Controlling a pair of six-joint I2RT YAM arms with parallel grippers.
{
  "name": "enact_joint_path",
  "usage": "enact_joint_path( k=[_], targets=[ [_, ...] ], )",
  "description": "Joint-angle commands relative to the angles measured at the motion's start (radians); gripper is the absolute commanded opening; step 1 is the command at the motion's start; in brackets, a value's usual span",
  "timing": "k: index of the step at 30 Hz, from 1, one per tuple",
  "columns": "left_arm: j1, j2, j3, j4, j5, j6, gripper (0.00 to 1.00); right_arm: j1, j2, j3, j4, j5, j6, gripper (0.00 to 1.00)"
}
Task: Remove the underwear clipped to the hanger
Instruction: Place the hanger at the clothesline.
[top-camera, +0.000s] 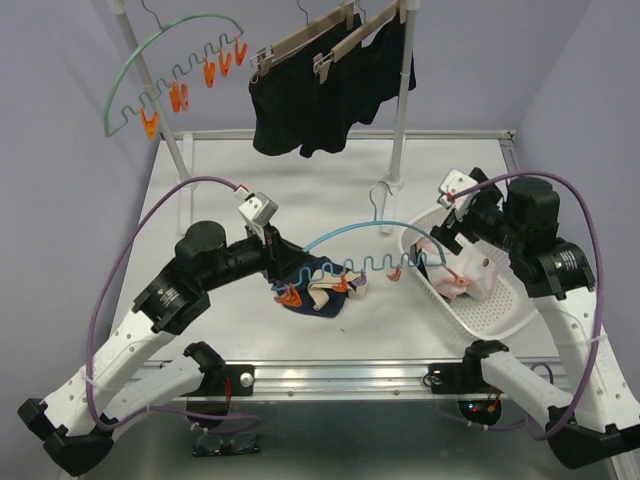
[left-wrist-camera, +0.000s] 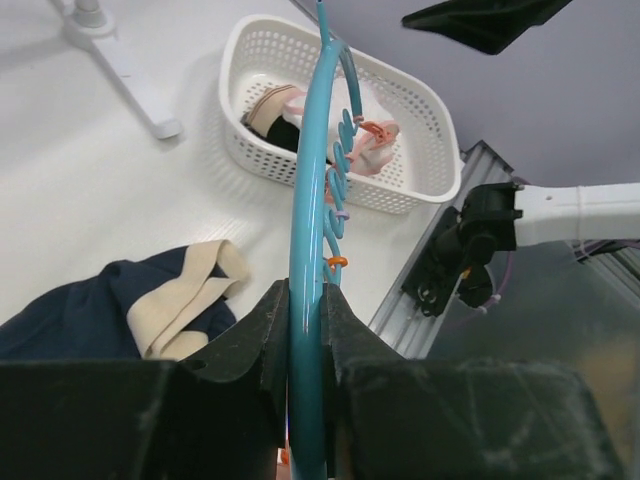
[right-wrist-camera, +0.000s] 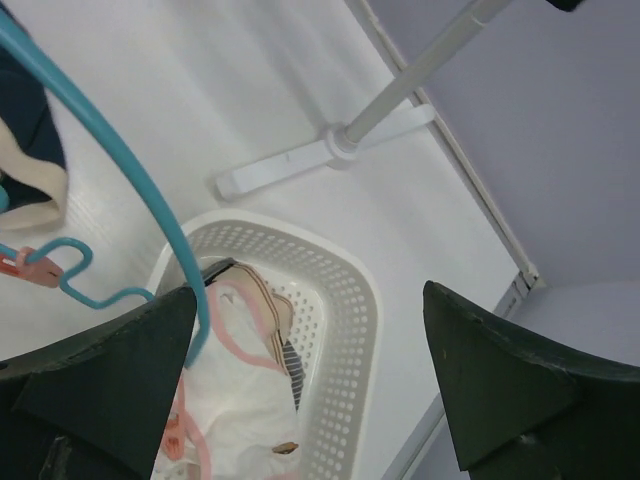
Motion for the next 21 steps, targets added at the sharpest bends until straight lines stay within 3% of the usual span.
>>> enact_joint_path(
  k=[1, 9, 21],
  targets=[
    [-0.006, -0.064, 0.05, -0.02, -0.094, 0.095, 0.0, -0.082, -0.061, 0.069, 0.086, 0.046, 0.121, 1.0],
    [-0.006, -0.152, 0.131, -0.158, -0.258, 0.176, 0.0, -0.138, -0.129, -0.05, 0.172, 0.192, 0.219, 1.0],
    [-0.006, -0.245, 0.278, -0.249, -0.468, 0.301, 0.0, -0.15, -0.159, -0.143, 0.24, 0.207, 0.296, 1.0]
  ],
)
